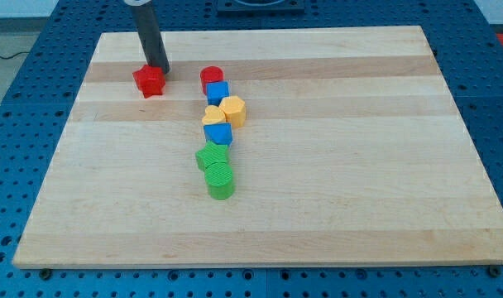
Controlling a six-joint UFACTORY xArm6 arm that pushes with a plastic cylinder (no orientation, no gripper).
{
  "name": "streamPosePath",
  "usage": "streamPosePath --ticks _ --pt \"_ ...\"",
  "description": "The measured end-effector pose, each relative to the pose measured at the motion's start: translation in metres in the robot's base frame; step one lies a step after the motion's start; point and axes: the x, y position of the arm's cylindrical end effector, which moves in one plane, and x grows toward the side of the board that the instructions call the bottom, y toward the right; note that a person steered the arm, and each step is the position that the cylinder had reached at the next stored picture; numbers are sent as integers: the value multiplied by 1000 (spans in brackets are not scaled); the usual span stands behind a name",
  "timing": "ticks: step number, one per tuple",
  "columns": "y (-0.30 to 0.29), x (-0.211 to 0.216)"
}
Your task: Move the red circle into the red star
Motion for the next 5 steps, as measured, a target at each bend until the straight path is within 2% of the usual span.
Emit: streamPosePath --ticks 1,2,3,4,5 --pt "26 -11" --pt "112 -24" --pt "189 -10" --pt "192 29" --pt "159 39"
